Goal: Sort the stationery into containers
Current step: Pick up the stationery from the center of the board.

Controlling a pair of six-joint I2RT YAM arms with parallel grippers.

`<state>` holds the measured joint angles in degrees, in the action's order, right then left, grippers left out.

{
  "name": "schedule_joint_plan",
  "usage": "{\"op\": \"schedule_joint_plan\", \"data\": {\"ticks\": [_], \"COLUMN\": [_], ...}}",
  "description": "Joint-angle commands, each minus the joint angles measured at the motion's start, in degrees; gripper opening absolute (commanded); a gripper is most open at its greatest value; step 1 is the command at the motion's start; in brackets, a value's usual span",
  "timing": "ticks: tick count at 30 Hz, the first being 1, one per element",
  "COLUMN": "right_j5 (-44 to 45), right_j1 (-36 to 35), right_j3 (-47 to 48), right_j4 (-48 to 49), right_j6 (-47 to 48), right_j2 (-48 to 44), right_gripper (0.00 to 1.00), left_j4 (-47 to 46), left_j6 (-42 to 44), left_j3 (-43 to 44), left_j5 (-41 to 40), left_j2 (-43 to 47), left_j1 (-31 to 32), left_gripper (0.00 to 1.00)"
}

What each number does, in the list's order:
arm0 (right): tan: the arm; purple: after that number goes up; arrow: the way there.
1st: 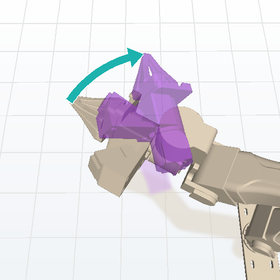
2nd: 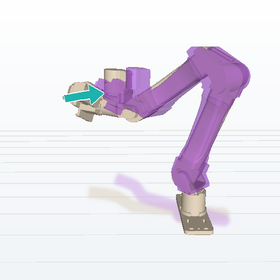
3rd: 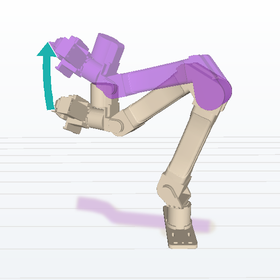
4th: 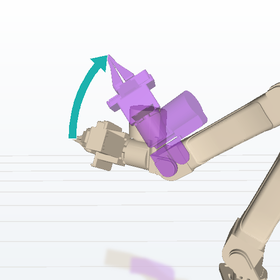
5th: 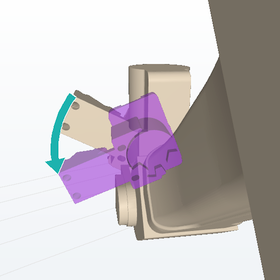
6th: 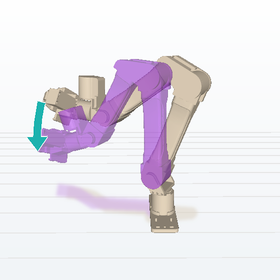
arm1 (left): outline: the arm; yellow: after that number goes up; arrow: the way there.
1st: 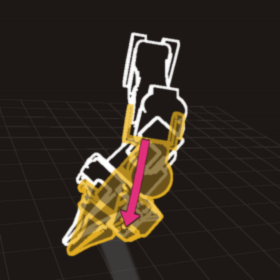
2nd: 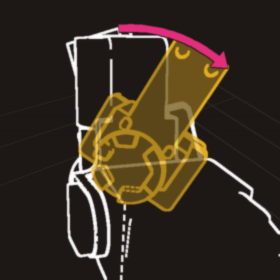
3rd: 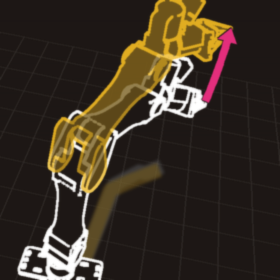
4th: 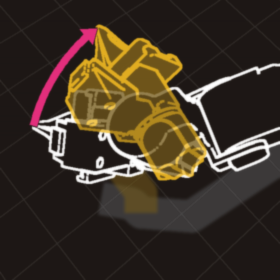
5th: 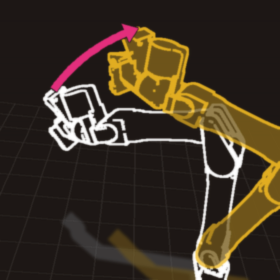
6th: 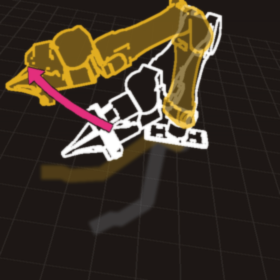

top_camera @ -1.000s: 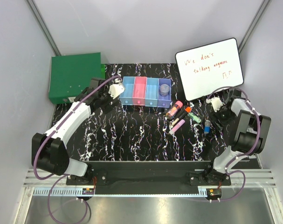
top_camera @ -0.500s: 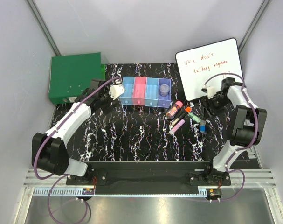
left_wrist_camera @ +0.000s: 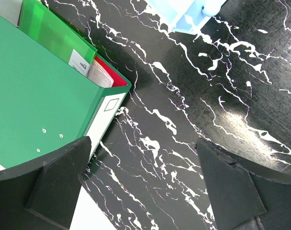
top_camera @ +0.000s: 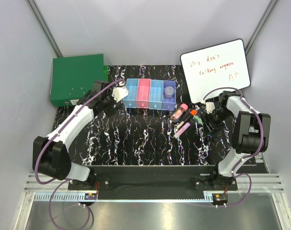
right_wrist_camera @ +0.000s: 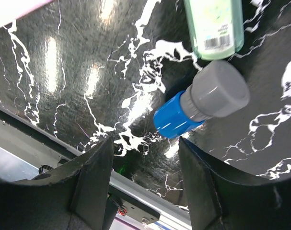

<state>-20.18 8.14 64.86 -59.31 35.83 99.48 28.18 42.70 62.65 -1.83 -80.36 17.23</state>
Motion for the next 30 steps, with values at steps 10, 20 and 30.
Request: {"op": "schedule_joint_plan", "data": {"ticks": [10,20,30], "right_j5": [3.6,5.3,7.0], "right_j1": [-1.3,-2.0,-3.3], "right_j3": [-2.2,-2.4,-3.9], "right_j4": [8.3,10.8,13.4], "right_j6": [-3.4,-5.9,-7.7], "right_j2": [-0.5,1.0,1.6], "right_gripper": [0.62,0.61,0.57], "left_j4": [-2.8,-2.7,-3.0], "left_j6": [0.7,0.5,0.6], "left_j3": [3.3,3.6,3.2], "left_j5": [-0.5,0.0,0.2], "left_j2": [0.7,0.3,0.6], "left_j1": [0.2,0.2,0.2], "left_gripper": [0.99,0.99,0.99]}}
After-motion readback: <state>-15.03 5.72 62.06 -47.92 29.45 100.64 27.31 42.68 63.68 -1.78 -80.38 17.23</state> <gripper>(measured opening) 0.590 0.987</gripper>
